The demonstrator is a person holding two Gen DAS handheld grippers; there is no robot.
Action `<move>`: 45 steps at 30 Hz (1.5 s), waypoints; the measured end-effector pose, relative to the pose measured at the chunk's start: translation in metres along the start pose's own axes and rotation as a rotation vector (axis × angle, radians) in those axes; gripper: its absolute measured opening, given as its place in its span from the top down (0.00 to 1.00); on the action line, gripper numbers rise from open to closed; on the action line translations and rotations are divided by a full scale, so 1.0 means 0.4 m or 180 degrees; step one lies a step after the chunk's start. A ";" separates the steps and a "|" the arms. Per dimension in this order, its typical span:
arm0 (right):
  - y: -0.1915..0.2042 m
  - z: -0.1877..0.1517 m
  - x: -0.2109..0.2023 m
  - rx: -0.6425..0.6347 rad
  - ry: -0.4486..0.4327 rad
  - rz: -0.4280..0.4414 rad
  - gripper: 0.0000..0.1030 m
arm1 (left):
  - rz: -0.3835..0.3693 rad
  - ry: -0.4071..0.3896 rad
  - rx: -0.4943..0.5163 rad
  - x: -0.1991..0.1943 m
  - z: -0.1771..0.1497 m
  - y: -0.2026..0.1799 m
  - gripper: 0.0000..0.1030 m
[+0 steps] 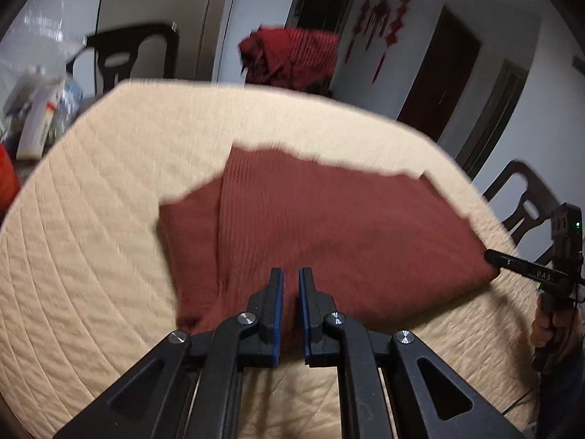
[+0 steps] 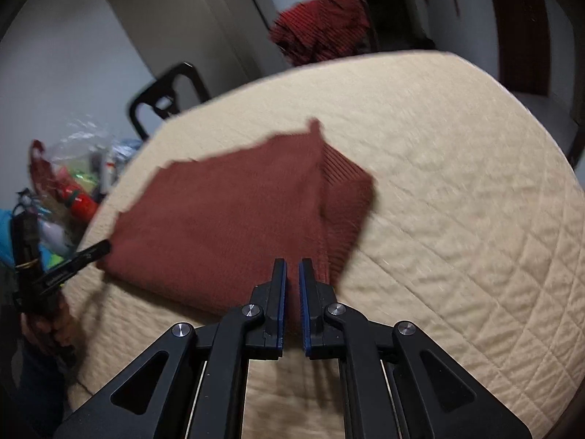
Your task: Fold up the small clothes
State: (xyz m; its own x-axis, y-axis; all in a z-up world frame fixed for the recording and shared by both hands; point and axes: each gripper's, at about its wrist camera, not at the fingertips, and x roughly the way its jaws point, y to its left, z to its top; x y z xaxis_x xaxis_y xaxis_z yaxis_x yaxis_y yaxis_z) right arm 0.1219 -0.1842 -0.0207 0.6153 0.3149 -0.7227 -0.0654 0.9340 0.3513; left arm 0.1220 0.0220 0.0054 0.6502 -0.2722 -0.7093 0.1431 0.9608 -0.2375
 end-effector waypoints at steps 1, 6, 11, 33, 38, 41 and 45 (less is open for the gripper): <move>-0.012 -0.006 -0.005 0.0044 -0.0059 0.0097 0.94 | -0.0006 0.0036 -0.0016 0.008 -0.014 0.006 0.90; -0.001 0.002 -0.025 0.0027 -0.0070 0.0058 0.94 | -0.0024 0.0044 -0.0004 -0.009 -0.024 0.002 0.90; 0.034 0.050 -0.016 -0.0059 -0.0161 0.0112 0.94 | -0.0056 -0.0110 0.0066 -0.028 0.031 -0.031 0.90; -0.016 0.141 0.108 0.0270 -0.0090 0.0060 0.94 | 0.0212 -0.0009 0.0126 0.105 0.130 -0.034 0.86; -0.024 0.140 0.077 0.0272 -0.0176 0.0065 0.94 | 0.0105 0.0059 0.0105 0.112 0.112 -0.006 0.86; -0.008 0.168 0.070 0.0211 -0.0243 0.0059 0.94 | 0.0110 0.0018 0.0086 0.104 0.140 -0.010 0.86; 0.012 0.213 0.108 0.0178 -0.0205 0.0060 0.94 | 0.0081 -0.0056 0.0095 0.121 0.197 -0.032 0.86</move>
State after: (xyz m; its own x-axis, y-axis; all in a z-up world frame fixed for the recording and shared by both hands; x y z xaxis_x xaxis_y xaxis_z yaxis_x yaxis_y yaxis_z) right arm 0.2149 -0.1804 0.0005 0.6636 0.3193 -0.6765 -0.0346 0.9165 0.3986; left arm 0.2105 0.0008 0.0266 0.6669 -0.2471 -0.7030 0.1485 0.9686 -0.1995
